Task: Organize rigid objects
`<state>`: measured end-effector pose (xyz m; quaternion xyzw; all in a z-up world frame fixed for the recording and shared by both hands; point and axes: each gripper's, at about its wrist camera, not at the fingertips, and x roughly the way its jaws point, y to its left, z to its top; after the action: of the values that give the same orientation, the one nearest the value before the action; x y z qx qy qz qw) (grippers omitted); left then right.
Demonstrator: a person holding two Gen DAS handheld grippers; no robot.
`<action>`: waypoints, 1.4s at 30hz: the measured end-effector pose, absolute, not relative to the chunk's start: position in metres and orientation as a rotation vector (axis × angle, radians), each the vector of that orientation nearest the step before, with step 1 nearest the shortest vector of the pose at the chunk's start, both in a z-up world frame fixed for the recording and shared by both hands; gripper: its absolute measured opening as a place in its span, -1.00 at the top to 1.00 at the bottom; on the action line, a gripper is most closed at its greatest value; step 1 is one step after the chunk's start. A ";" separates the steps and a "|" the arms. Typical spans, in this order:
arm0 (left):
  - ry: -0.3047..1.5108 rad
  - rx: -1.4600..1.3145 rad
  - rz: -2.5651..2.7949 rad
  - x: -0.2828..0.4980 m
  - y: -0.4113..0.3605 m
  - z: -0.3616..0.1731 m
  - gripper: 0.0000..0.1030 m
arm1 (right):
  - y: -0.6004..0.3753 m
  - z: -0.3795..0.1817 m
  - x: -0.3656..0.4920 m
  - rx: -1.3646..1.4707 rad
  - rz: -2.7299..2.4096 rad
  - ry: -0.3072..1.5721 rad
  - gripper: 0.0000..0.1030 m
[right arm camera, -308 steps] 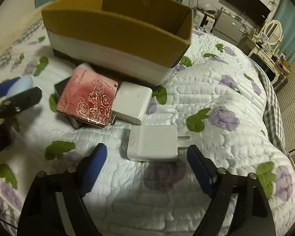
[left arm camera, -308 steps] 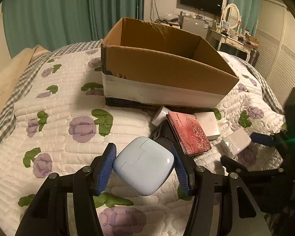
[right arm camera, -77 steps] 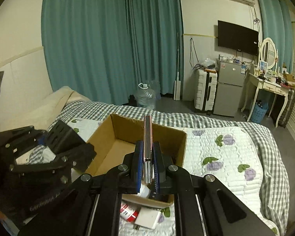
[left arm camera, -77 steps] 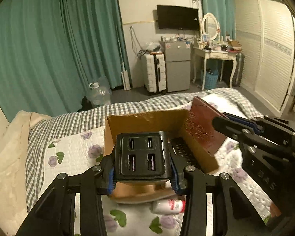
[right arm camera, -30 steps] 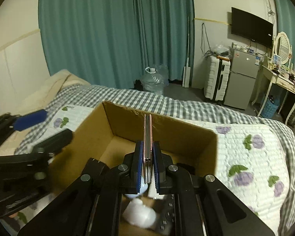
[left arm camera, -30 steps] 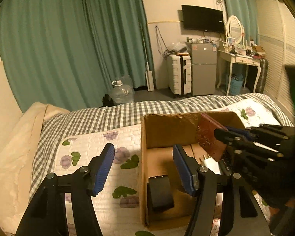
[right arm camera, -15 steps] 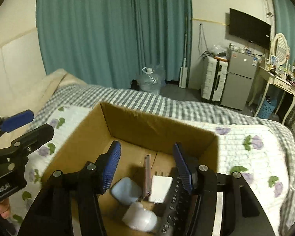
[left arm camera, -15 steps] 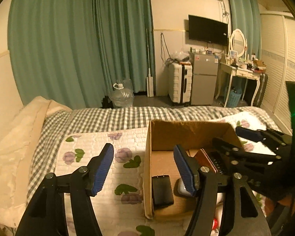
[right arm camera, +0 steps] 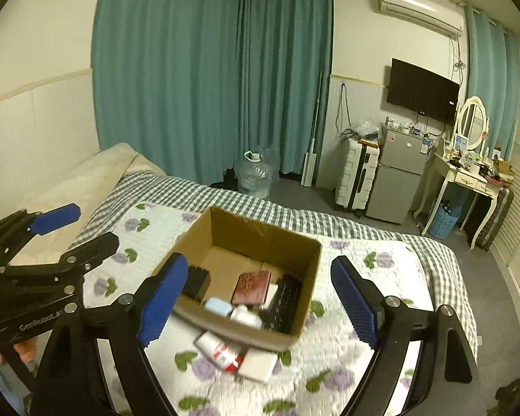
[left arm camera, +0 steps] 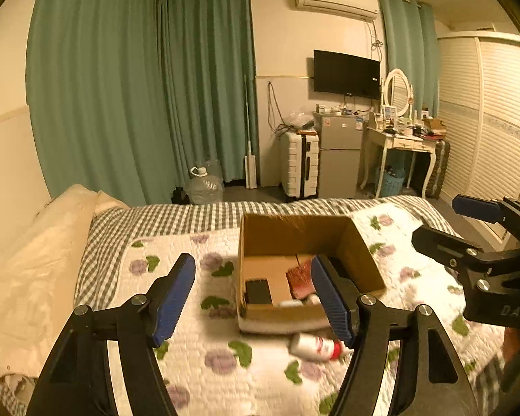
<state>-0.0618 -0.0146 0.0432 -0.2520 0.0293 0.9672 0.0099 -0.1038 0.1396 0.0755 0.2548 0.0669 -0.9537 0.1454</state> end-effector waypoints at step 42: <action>0.145 -1.308 2.892 -0.090 0.000 -0.125 -0.40 | 0.152 -0.162 -0.170 1.429 -2.605 0.015 0.00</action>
<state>-0.0903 0.0004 -0.1247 -0.4117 0.0457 0.9100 -0.0177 -0.1697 0.1523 -0.1619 0.4793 0.0049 -0.8736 0.0848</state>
